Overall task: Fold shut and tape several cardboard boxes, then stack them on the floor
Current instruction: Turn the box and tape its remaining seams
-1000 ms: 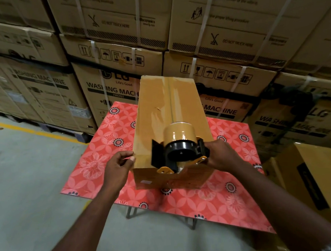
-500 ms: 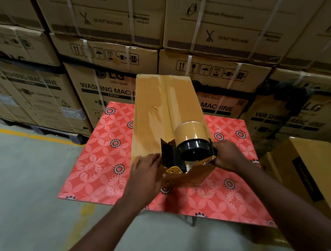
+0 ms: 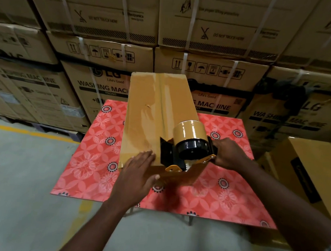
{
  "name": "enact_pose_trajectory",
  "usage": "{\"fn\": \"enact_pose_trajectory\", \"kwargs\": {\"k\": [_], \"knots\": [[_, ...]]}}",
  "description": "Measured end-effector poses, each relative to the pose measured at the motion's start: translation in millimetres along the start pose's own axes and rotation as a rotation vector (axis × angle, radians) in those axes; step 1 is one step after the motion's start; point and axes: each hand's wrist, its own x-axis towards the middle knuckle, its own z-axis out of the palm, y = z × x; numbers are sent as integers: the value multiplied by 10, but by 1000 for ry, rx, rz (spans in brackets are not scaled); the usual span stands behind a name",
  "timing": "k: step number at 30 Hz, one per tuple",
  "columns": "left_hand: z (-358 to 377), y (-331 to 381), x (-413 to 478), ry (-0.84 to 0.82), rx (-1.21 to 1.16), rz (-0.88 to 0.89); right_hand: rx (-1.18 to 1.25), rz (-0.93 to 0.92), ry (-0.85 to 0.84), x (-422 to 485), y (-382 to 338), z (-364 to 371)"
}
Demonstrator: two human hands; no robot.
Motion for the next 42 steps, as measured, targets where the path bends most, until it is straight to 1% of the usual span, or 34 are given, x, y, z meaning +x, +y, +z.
{"fn": "enact_pose_trajectory", "kwargs": {"k": [5, 9, 11, 14, 16, 19, 23, 25, 28, 30, 32, 35, 37, 39, 42], "knots": [[18, 83, 11, 48, -23, -72, -26, 118, 1, -407, 606, -197], [116, 368, 69, 95, 39, -165, -35, 98, -28, -428, 707, -170], [239, 627, 151, 34, 76, -91, -46, 106, -38, -397, 672, -198], [422, 1060, 347, -46, 57, 101, -2, 121, -83, -398, 681, -218], [481, 1172, 446, -58, 36, 158, 40, 126, -89, -411, 739, -231], [539, 1115, 439, -88, 97, 185, 95, 103, -84, -442, 800, -235], [581, 1092, 436, -31, 67, 163, 163, 57, -42, -490, 799, -225], [614, 1091, 432, -4, 44, 140, 150, 29, -38, -489, 811, -248], [648, 1102, 421, 52, 24, 114, 92, 53, -43, -481, 900, -347], [670, 1129, 424, 92, -7, 105, 19, 90, -51, -498, 1041, -445], [696, 1120, 434, 113, -30, 104, -75, 158, -94, -563, 1219, -590], [738, 1112, 435, 131, -44, 88, -130, 220, -136, -657, 1365, -706], [761, 1152, 434, 143, -66, 61, -165, 236, -170, -648, 1372, -627], [778, 1189, 436, 155, -86, 23, -169, 271, -211, -585, 1324, -439], [778, 1195, 444, 171, -111, -8, -75, 329, -205, -594, 1238, -202]]}}
